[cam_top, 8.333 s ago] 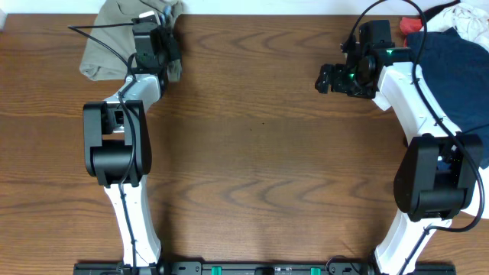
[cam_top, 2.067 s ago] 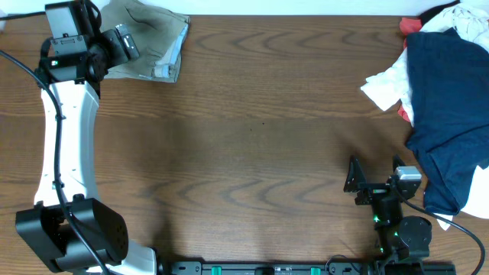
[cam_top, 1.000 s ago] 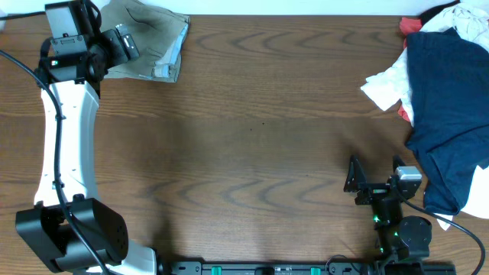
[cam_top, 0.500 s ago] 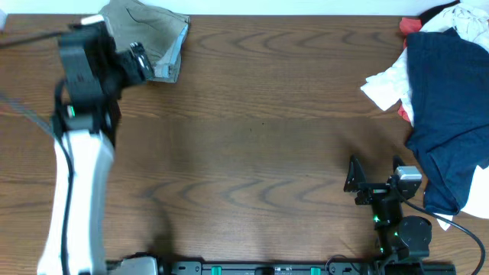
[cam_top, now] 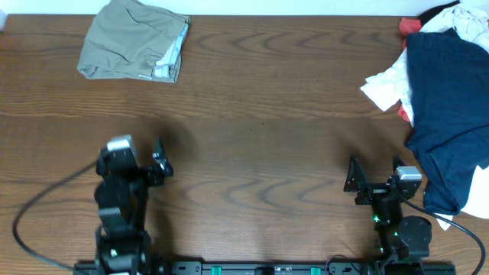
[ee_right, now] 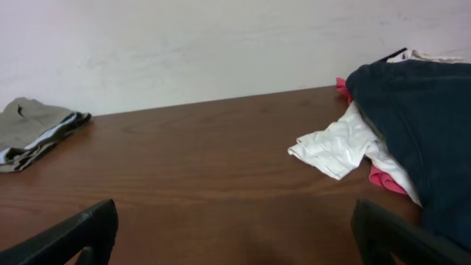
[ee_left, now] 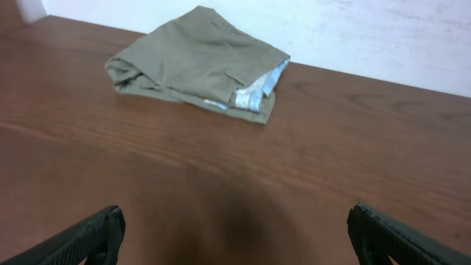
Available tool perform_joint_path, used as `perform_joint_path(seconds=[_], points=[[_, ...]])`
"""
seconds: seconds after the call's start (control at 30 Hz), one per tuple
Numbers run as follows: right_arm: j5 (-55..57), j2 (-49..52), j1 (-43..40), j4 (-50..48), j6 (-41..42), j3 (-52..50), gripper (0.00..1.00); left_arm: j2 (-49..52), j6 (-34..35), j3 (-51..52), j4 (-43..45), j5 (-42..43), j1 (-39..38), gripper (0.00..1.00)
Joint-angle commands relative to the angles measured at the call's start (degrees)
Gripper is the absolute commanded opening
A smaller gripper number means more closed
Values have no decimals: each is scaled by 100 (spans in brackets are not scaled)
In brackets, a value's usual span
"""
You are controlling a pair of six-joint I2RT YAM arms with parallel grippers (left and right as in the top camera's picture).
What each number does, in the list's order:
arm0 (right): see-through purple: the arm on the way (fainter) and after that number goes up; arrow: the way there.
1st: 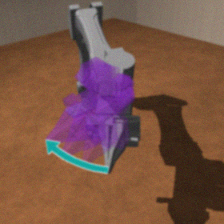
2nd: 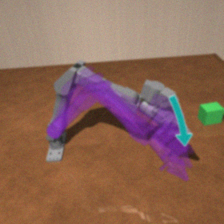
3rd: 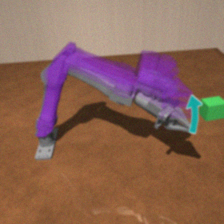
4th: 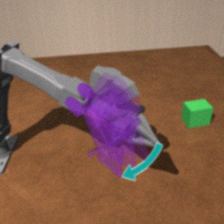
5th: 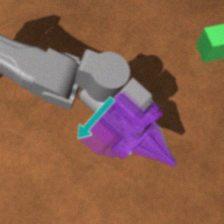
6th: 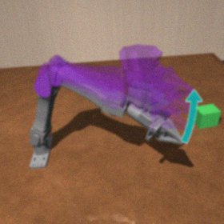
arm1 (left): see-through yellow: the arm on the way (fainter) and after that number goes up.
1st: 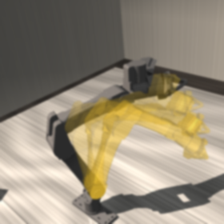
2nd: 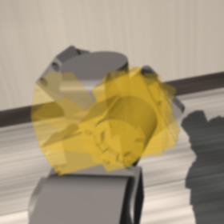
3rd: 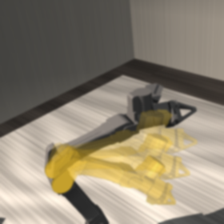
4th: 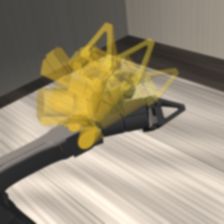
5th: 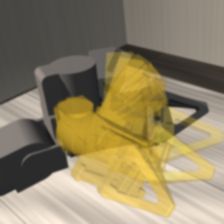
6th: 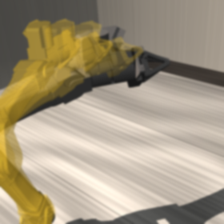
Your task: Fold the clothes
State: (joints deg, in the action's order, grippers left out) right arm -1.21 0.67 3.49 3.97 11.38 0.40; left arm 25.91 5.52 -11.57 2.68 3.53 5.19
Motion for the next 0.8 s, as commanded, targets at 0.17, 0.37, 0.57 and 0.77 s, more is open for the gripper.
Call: perform_joint_path(seconds=[0.17, 0.37, 0.57, 0.77], points=[[35, -39, -22, 28, 57, -9, 99, -1860, -52, 1102, 151, 20, 28, 98], [35, -39, -22, 28, 57, -9, 99, -2247, -59, 1134, -55, 28, 26, 98], [35, -39, -22, 28, 57, -9, 99, -2583, -74, 1134, -632, 15, 24, 98], [35, -39, -22, 28, 57, -9, 99, -2581, -74, 1134, -651, 13, 24, 98]])
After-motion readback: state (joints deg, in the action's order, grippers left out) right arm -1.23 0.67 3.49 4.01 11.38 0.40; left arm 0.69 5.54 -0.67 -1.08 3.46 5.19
